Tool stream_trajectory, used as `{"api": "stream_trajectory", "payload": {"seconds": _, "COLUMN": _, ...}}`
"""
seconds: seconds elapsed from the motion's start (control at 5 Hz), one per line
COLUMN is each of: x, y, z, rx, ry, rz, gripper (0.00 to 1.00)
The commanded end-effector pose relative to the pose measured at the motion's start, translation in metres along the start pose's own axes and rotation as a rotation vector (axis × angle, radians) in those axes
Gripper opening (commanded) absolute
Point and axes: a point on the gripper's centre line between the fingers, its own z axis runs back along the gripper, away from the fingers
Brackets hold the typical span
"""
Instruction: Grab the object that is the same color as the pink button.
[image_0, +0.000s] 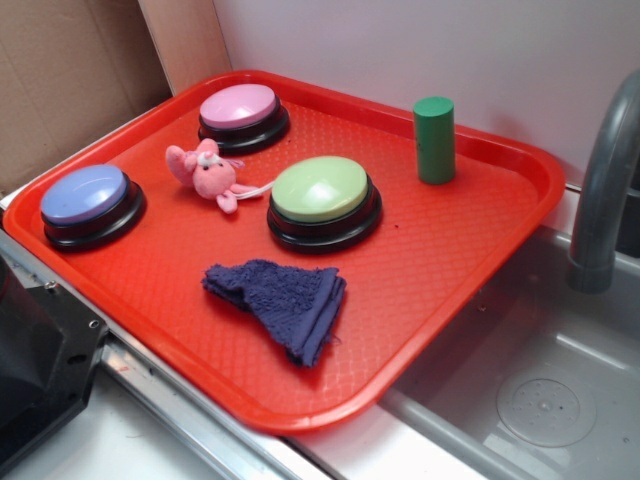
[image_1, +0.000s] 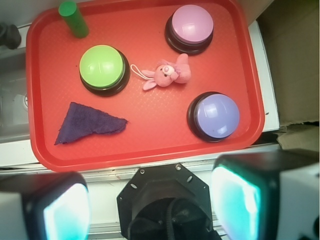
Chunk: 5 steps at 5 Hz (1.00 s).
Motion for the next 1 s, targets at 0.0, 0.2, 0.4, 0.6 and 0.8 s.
{"api": "stream_trajectory", "payload": {"seconds": 0.0, "x": 0.046, "y": 0.017, "z": -0.031, "rx": 0.036, "ry": -0.034, "rz": 0.442, "gripper": 1.0}}
{"api": "stream_trajectory", "payload": {"seconds": 0.2, "x": 0.058, "y": 0.025, "z": -0.047, "rx": 0.066, "ry": -0.043, "rz": 0.602, "gripper": 1.0}}
{"api": "stream_trajectory", "payload": {"seconds": 0.4, "x": 0.068, "y": 0.04, "z": -0.095, "rx": 0.11, "ry": -0.04, "rz": 0.849, "gripper": 1.0}}
{"api": "stream_trajectory", "payload": {"seconds": 0.6, "x": 0.067, "y": 0.052, "z": -0.119, "rx": 0.157, "ry": -0.042, "rz": 1.031, "gripper": 1.0}}
{"api": "stream_trajectory", "payload": {"seconds": 0.8, "x": 0.076, "y": 0.07, "z": -0.141, "rx": 0.204, "ry": -0.073, "rz": 1.106, "gripper": 1.0}}
